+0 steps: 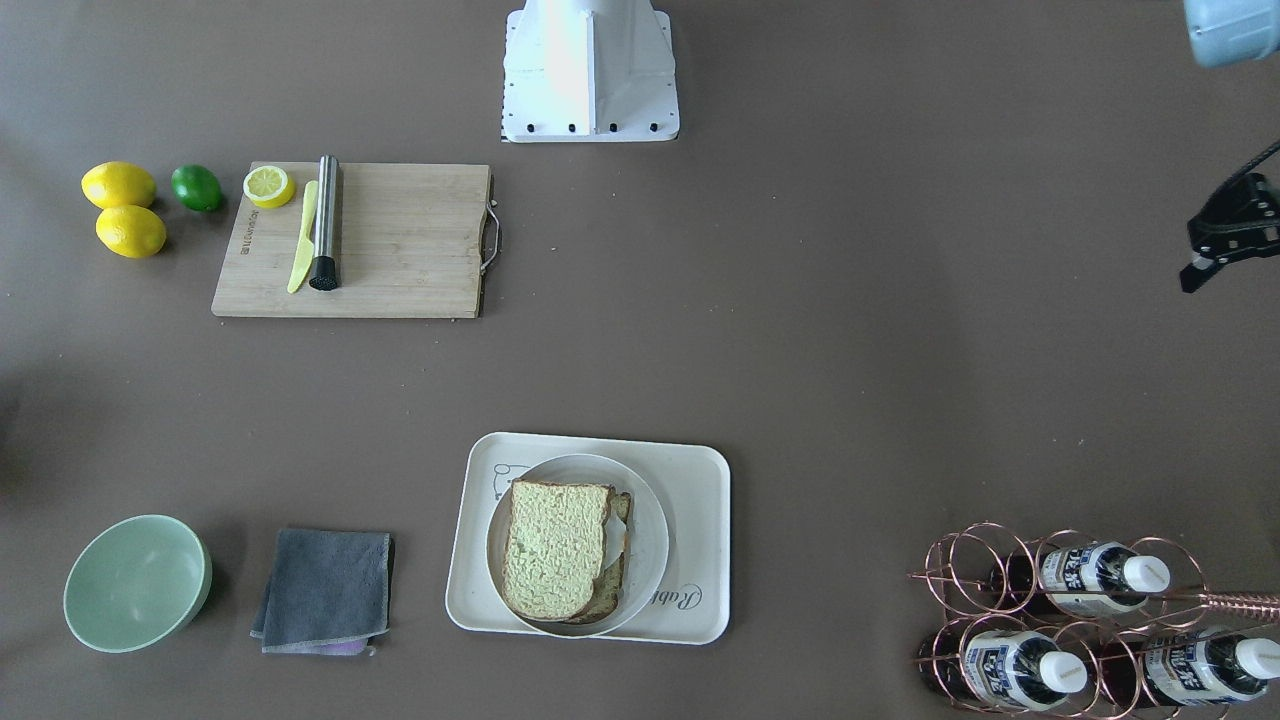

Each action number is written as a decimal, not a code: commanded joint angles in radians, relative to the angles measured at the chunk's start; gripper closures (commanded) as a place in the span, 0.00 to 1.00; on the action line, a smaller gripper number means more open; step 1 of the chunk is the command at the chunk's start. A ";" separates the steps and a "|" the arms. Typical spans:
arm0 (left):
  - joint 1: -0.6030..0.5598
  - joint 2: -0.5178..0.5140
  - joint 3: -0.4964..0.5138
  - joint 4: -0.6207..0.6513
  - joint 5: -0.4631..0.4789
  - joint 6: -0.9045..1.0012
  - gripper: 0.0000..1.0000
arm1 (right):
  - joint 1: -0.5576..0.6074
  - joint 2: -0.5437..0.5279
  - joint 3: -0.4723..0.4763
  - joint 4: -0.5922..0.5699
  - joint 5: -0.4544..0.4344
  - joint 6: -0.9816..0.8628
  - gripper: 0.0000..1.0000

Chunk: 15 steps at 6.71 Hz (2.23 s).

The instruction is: Make sandwich and place on tray

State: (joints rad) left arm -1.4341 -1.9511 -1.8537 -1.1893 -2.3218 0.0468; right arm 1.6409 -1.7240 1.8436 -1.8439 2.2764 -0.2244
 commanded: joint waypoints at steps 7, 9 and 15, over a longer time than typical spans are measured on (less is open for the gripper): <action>-0.315 0.472 0.225 -0.312 -0.022 0.461 0.01 | 0.000 0.000 -0.001 0.000 0.002 -0.006 0.00; -0.307 0.462 0.212 -0.311 -0.024 0.406 0.01 | 0.000 0.000 -0.001 0.000 0.002 -0.004 0.00; -0.183 0.454 0.163 -0.319 -0.022 0.143 0.01 | 0.000 -0.009 0.000 0.000 0.003 -0.004 0.00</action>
State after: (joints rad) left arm -1.6230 -1.4983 -1.6921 -1.5071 -2.3432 0.1951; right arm 1.6414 -1.7312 1.8433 -1.8438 2.2795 -0.2286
